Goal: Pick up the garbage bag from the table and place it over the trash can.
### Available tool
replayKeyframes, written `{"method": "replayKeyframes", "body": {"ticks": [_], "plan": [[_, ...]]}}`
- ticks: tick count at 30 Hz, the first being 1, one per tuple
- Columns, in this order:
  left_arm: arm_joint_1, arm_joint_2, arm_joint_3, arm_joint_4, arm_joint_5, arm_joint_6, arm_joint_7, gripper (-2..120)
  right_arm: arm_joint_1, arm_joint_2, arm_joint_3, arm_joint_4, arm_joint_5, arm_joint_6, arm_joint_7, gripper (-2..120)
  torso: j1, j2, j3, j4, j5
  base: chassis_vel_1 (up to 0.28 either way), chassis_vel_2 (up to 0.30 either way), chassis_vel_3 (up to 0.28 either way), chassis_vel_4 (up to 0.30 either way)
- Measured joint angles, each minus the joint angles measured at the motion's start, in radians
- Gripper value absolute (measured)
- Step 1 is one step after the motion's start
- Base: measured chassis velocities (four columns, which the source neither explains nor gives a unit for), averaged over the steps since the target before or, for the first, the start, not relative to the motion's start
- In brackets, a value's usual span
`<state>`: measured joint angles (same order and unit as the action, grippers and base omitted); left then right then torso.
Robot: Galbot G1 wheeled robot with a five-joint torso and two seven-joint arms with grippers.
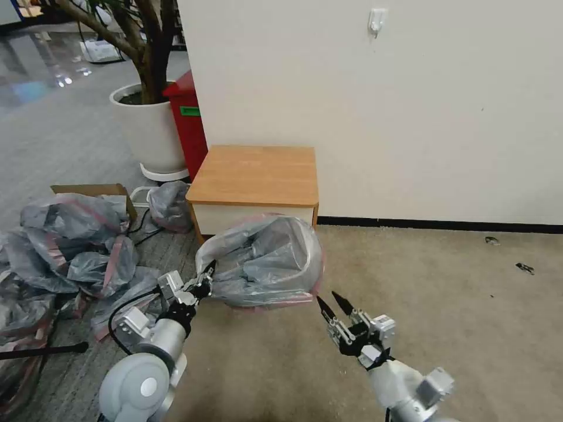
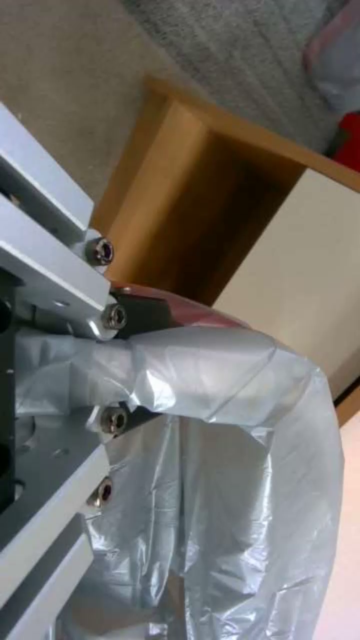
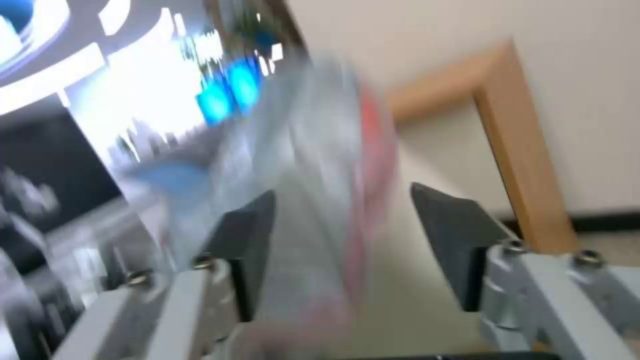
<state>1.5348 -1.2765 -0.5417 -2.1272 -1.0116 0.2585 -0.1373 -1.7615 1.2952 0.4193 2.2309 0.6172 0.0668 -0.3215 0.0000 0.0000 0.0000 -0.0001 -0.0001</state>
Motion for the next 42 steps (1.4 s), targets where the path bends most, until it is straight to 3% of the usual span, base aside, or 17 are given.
{"method": "replayKeyframes", "body": {"ticks": [2, 7, 10, 17, 20, 42], "plan": [[0.002, 0.000, 0.001, 0.000, -0.008, 0.004, 0.001, 5, 0.024, 0.007, 0.003, 0.009, 0.064, -0.001, 0.018, 64, 0.000, 0.000, 0.000, 0.0000, 0.0000, 0.000, 0.000, 0.000, 0.000], [0.011, 0.005, 0.002, -0.007, -0.023, 0.019, 0.037, 5, 0.127, 0.029, -0.024, -0.016, 0.267, -0.041, 0.104, 87, 0.000, 0.000, 0.000, 0.0001, 0.0002, 0.000, 0.000, 0.000, 0.000], [0.016, 0.007, 0.006, -0.015, -0.024, 0.021, 0.050, 5, 0.164, 0.032, -0.040, -0.045, 0.311, -0.052, 0.105, 97, 0.000, 0.000, 0.000, 0.0001, 0.0001, 0.000, 0.000, 0.000, 0.000], [0.021, 0.002, 0.016, -0.024, -0.020, 0.021, 0.060, 5, 0.212, 0.039, -0.065, -0.088, 0.368, -0.066, 0.102, 97, 0.000, 0.000, 0.000, 0.0001, 0.0001, 0.000, 0.000, 0.000, 0.000], [0.023, -0.001, 0.019, -0.028, -0.020, 0.021, 0.062, 5, 0.217, 0.042, -0.072, -0.097, 0.369, -0.069, 0.093, 93, 0.000, 0.000, 0.000, 0.0001, 0.0001, 0.000, 0.000, 0.000, 0.000], [0.031, -0.007, 0.026, -0.019, 0.009, 0.004, 0.080, 5, 0.227, 0.064, -0.081, -0.122, 0.350, -0.056, 0.062, 12, 0.000, 0.000, 0.000, 0.0000, 0.0001, 0.000, 0.000, 0.000, 0.000]]}}
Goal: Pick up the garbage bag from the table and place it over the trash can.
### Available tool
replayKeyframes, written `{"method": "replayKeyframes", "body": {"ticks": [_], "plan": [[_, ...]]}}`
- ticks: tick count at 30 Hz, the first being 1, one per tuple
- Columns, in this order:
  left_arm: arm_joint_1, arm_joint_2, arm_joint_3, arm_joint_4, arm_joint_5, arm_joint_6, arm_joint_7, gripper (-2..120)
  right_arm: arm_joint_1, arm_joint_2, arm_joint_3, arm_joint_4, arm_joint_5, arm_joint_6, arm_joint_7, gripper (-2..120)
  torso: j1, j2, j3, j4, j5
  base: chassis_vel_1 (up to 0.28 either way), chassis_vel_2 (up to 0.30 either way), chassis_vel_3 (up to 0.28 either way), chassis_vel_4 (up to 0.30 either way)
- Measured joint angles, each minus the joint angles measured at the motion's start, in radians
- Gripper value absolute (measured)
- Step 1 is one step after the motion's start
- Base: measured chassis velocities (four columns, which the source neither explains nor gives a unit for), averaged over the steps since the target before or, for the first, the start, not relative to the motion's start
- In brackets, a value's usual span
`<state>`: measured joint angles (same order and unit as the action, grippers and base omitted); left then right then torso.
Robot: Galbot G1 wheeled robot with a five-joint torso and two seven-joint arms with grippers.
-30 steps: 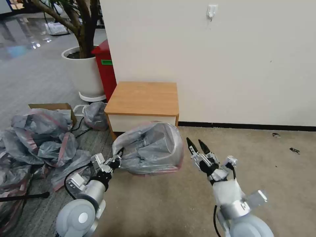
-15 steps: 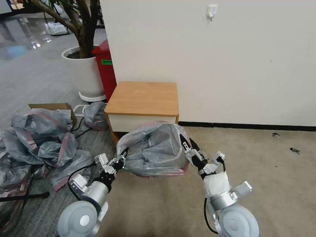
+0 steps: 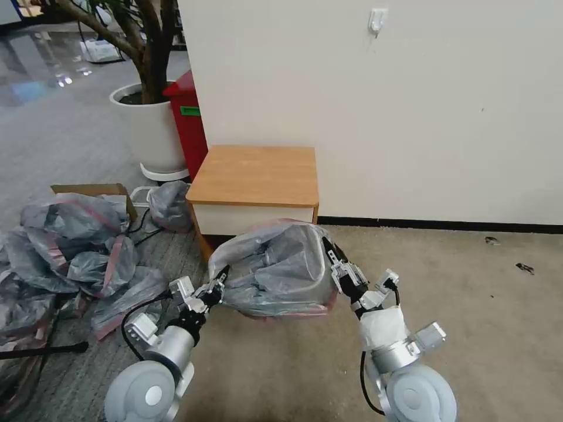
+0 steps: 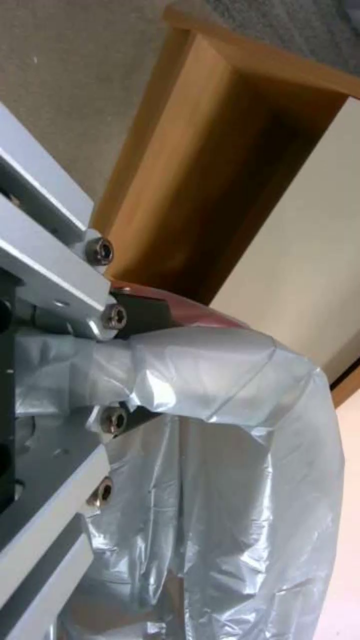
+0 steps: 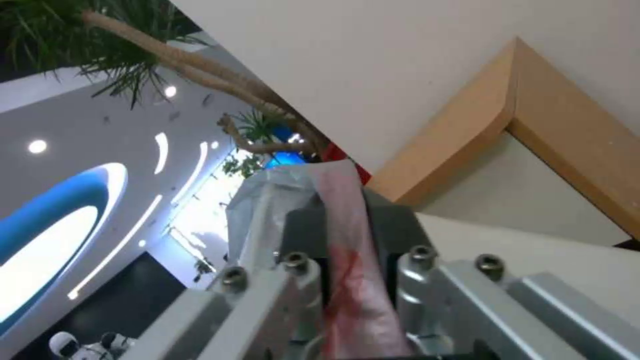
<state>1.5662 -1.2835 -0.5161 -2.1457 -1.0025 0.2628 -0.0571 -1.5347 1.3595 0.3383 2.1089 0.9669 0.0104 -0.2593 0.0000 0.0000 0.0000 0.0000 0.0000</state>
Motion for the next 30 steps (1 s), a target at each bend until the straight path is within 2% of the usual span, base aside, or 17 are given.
{"method": "replayKeyframes", "body": {"ticks": [4, 22, 30], "plan": [[-0.002, 0.000, 0.002, 0.000, 0.000, 0.000, 0.000, 5, 0.000, 0.002, 0.000, 0.000, -0.007, 0.000, 0.000, 0, 0.000, 0.000, 0.000, 0.0000, 0.0000, 0.000, 0.000, 0.000, 0.000], [0.004, -0.003, 0.024, -0.013, 0.005, -0.002, 0.012, 5, 0.034, 0.004, 0.004, -0.009, -0.054, 0.004, 0.016, 0, 0.000, 0.000, 0.000, 0.0000, 0.0001, 0.000, 0.000, 0.000, 0.000], [0.011, -0.001, 0.025, -0.040, 0.003, 0.003, 0.021, 5, 0.079, -0.014, 0.027, -0.110, -0.100, 0.019, 0.048, 0, 0.000, 0.000, 0.000, 0.0000, 0.0002, 0.000, 0.000, 0.000, 0.000]]}}
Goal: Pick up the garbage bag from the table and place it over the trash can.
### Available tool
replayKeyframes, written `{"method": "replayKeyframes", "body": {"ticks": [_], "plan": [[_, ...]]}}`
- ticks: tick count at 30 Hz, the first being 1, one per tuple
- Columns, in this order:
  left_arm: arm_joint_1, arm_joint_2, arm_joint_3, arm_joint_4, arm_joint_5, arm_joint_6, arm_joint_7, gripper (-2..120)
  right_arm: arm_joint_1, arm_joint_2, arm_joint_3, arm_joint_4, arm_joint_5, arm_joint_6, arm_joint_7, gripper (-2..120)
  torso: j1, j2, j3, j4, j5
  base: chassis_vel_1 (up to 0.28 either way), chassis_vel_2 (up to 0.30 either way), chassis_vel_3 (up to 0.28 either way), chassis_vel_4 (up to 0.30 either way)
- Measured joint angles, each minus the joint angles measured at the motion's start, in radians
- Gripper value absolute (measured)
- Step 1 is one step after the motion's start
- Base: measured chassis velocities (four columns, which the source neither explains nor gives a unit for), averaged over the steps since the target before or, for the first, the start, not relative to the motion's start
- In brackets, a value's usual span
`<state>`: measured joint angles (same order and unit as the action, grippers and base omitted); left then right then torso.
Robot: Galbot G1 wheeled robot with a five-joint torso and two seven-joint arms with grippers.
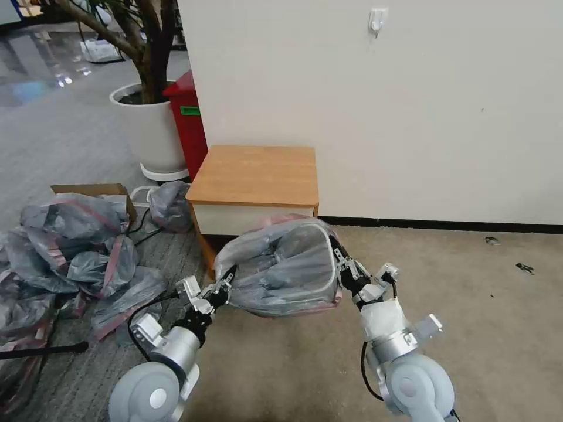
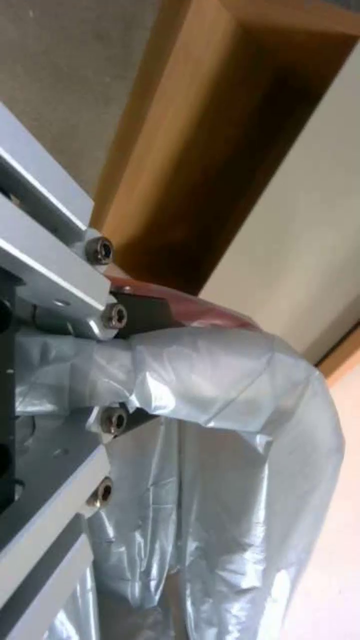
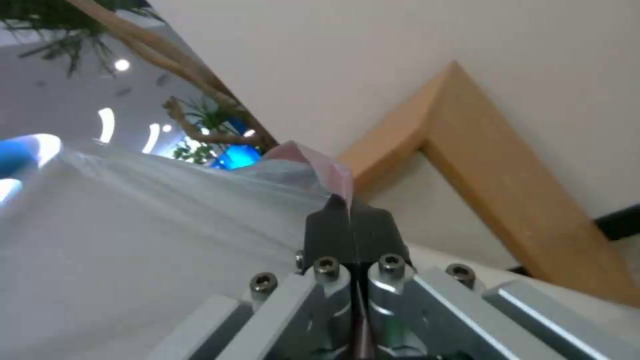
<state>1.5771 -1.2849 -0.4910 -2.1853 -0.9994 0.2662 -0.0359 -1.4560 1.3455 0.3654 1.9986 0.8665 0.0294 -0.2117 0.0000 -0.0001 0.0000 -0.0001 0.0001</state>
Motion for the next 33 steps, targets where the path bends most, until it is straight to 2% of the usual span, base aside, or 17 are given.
{"method": "replayKeyframes", "body": {"ticks": [10, 27, 29, 31, 33], "plan": [[0.013, -0.001, 0.000, -0.038, -0.007, 0.002, 0.009, 5, 0.024, 0.000, 0.008, -0.082, -0.043, 0.016, 0.025, 0, 0.000, 0.000, 0.000, 0.0000, -0.0001, 0.000, 0.000, 0.000, 0.000], [0.020, -0.019, 0.013, -0.055, -0.031, 0.000, 0.010, 8, 0.049, 0.004, 0.007, -0.167, -0.270, 0.027, 0.101, 0, 0.000, 0.000, 0.000, 0.0000, -0.0002, 0.000, 0.000, 0.000, 0.000], [0.019, -0.020, 0.012, -0.058, -0.037, 0.000, 0.010, 8, 0.047, 0.004, 0.015, -0.182, -0.366, 0.040, 0.104, 0, 0.000, 0.000, 0.000, 0.0000, -0.0001, 0.000, 0.000, 0.000, 0.000], [0.018, -0.020, 0.010, -0.058, -0.037, 0.000, 0.010, 8, 0.046, 0.004, 0.018, -0.187, -0.392, 0.046, 0.109, 2, 0.000, 0.000, 0.000, 0.0001, -0.0001, 0.000, 0.000, 0.000, 0.000], [0.011, -0.021, 0.008, -0.056, -0.038, 0.000, -0.002, 8, 0.040, 0.006, 0.031, -0.200, -0.483, 0.091, 0.114, 12, 0.000, 0.000, 0.000, 0.0001, 0.0000, 0.000, 0.000, 0.000, 0.000]]}}
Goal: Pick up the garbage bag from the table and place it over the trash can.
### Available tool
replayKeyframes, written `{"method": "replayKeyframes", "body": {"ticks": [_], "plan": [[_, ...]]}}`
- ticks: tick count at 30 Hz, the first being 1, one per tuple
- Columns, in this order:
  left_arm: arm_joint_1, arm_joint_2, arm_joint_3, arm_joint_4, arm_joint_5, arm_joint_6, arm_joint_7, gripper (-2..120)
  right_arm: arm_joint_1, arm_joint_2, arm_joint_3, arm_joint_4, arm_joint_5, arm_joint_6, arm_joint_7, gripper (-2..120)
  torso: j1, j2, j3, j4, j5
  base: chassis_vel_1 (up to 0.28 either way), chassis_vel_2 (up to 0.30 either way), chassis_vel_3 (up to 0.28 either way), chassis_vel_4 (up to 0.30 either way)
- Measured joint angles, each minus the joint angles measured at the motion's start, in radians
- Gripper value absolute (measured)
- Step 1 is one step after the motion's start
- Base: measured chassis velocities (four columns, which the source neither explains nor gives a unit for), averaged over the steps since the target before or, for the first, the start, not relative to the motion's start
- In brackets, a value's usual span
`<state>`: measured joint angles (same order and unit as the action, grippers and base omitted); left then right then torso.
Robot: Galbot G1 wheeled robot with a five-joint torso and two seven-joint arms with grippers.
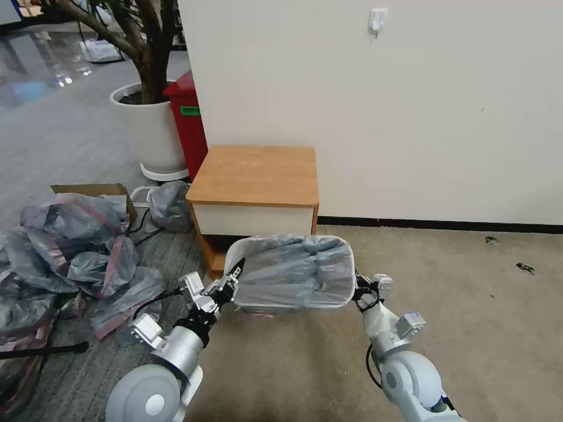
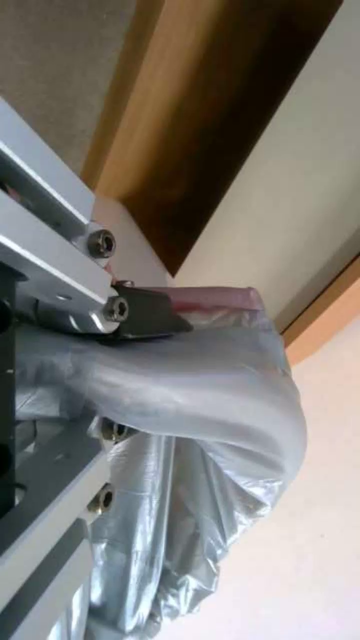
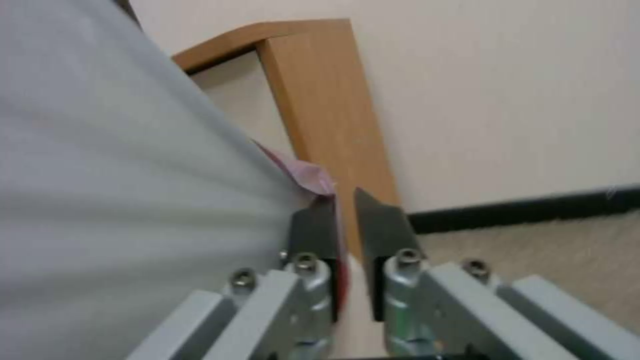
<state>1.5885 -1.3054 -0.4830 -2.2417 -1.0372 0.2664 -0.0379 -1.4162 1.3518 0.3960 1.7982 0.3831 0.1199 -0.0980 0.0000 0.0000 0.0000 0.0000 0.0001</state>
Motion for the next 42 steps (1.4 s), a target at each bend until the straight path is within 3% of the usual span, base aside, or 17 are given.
{"method": "replayKeyframes", "body": {"ticks": [9, 13, 16, 20, 24, 29, 32, 33, 36, 42], "plan": [[-0.026, 0.009, -0.030, 0.025, -0.003, -0.002, -0.046, 7, -0.067, 0.009, 0.067, 0.029, -0.089, 0.086, -0.045, 43, 0.000, 0.000, 0.000, 0.0000, -0.0002, 0.000, 0.000, 0.000, 0.000], [-0.030, 0.009, -0.035, 0.038, -0.001, -0.003, -0.061, 7, -0.105, 0.014, 0.110, 0.058, -0.021, 0.093, -0.120, 57, 0.000, 0.000, 0.000, 0.0000, -0.0003, 0.000, 0.000, 0.000, 0.000], [-0.038, 0.009, -0.032, 0.049, 0.003, -0.005, -0.068, 5, -0.140, -0.008, 0.125, 0.093, 0.137, 0.053, -0.258, 72, 0.000, 0.000, 0.000, 0.0000, 0.0000, 0.000, 0.000, 0.000, 0.000], [-0.044, 0.008, -0.029, 0.064, 0.016, -0.004, -0.069, 5, -0.154, -0.012, 0.130, 0.158, 0.268, 0.009, -0.261, 86, 0.000, 0.000, 0.000, -0.0001, 0.0002, 0.000, 0.000, 0.000, 0.000], [-0.040, 0.016, -0.021, 0.078, 0.057, -0.006, -0.069, 5, -0.156, -0.002, 0.157, 0.241, 0.274, 0.009, -0.241, 97, 0.000, 0.000, 0.000, 0.0000, -0.0001, 0.000, 0.000, 0.000, 0.000], [-0.033, 0.027, -0.007, 0.079, 0.157, -0.008, -0.069, 5, -0.153, -0.002, 0.178, 0.333, 0.164, 0.066, -0.209, 100, 0.000, 0.000, 0.000, 0.0000, -0.0001, 0.000, 0.000, 0.000, 0.000], [-0.025, 0.042, 0.019, 0.071, 0.350, -0.014, -0.075, 5, -0.153, -0.040, 0.141, 0.452, -0.076, 0.114, -0.147, 98, 0.000, 0.000, 0.000, 0.0000, -0.0002, 0.000, 0.000, 0.000, 0.000], [-0.025, 0.042, 0.019, 0.071, 0.350, -0.014, -0.075, 5, -0.153, -0.040, 0.141, 0.452, -0.076, 0.114, -0.147, 98, 0.000, 0.000, 0.000, 0.0000, -0.0002, 0.000, 0.000, 0.000, 0.000], [-0.015, 0.043, 0.066, 0.055, 0.578, -0.030, -0.083, 5, -0.137, -0.136, 0.050, 0.540, -0.338, -0.001, -0.083, 82, 0.000, 0.000, 0.000, 0.0000, -0.0001, 0.000, 0.000, 0.000, 0.000], [-0.002, 0.029, 0.117, 0.039, 0.765, -0.063, -0.089, 5, -0.101, -0.272, -0.069, 0.563, -0.532, -0.159, -0.034, 63, 0.000, 0.000, 0.000, -0.0001, 0.0000, 0.000, 0.000, 0.000, 0.000]]}}
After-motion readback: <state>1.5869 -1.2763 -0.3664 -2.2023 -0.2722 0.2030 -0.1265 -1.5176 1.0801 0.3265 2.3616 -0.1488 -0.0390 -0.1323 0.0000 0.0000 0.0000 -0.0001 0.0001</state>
